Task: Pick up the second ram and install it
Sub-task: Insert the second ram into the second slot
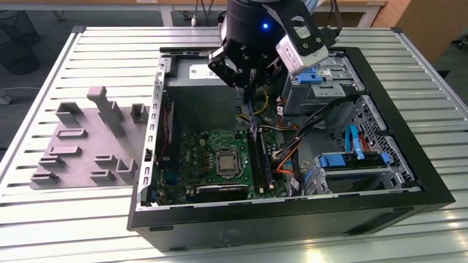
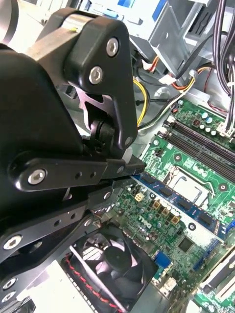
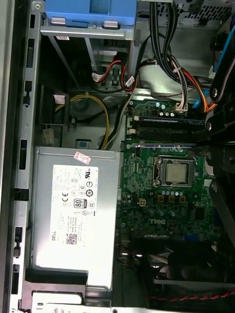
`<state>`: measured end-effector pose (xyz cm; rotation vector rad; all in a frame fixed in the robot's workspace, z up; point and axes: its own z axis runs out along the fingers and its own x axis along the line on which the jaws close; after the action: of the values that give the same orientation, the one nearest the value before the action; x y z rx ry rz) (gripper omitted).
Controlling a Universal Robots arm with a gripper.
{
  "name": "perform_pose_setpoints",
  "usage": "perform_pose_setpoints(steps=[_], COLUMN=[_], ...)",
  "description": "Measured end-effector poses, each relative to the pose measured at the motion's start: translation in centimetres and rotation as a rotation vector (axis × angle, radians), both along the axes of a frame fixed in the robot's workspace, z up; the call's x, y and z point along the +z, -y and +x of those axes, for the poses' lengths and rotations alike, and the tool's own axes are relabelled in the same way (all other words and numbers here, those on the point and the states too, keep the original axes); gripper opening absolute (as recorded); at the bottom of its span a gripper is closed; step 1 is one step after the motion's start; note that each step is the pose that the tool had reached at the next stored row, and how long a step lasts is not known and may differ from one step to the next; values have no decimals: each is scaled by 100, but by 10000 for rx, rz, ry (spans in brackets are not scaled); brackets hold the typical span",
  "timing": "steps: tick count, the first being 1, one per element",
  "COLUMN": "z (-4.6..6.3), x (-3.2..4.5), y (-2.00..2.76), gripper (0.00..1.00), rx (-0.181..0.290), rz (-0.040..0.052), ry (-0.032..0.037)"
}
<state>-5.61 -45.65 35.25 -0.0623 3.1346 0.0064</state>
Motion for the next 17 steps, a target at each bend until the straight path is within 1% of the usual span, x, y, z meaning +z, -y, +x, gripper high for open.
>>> perform_pose_setpoints(steps=[3,8,13,17], z=[12,25,35,37], x=[-42,-90,-165,-174], y=[0,0,0,1], gripper=[14,14,14,14], rx=[0,-1,0,0], rz=[0,0,0,-3], ry=[0,0,0,-1])
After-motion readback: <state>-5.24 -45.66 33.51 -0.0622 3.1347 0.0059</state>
